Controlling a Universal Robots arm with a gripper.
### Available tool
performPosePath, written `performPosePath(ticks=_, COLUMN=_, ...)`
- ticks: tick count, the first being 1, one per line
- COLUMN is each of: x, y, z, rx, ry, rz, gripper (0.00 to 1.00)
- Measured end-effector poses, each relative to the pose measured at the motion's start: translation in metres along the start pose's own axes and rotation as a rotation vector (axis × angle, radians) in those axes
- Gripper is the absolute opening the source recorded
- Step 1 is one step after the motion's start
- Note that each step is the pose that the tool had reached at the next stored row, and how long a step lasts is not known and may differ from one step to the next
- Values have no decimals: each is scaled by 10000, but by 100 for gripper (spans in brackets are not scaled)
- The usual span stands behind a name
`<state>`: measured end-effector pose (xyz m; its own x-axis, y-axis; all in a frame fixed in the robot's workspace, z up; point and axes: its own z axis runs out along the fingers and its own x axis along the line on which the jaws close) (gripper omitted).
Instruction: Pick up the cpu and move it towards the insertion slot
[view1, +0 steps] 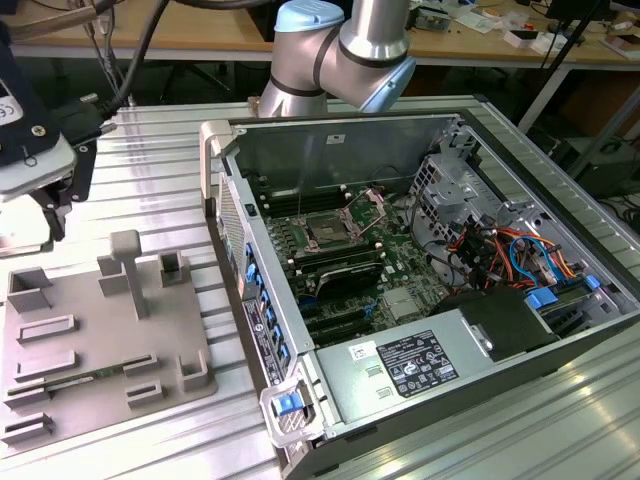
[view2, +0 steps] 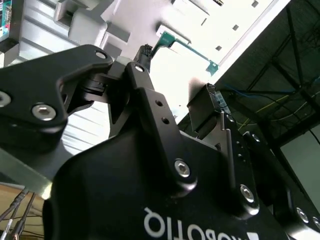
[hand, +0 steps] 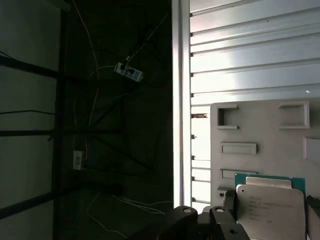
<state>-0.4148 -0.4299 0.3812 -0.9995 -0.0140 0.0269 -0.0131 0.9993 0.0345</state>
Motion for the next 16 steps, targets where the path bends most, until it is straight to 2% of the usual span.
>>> performPosePath(ticks=1, x=-101, y=-1, z=1, rx=3, ry=-1, rz=1, gripper=55)
performPosePath(ticks=7, x=-268, y=-4, z=-2, rx=3, ry=-1, rz=0, gripper=55)
performPosePath(ticks=11, x=-324, y=-4, z=-1, rx=3, ry=-1, rz=0, gripper=55)
performPosePath(ticks=16, x=-328, y=-3, z=-28, rx=8, ry=0, rz=1, gripper=55)
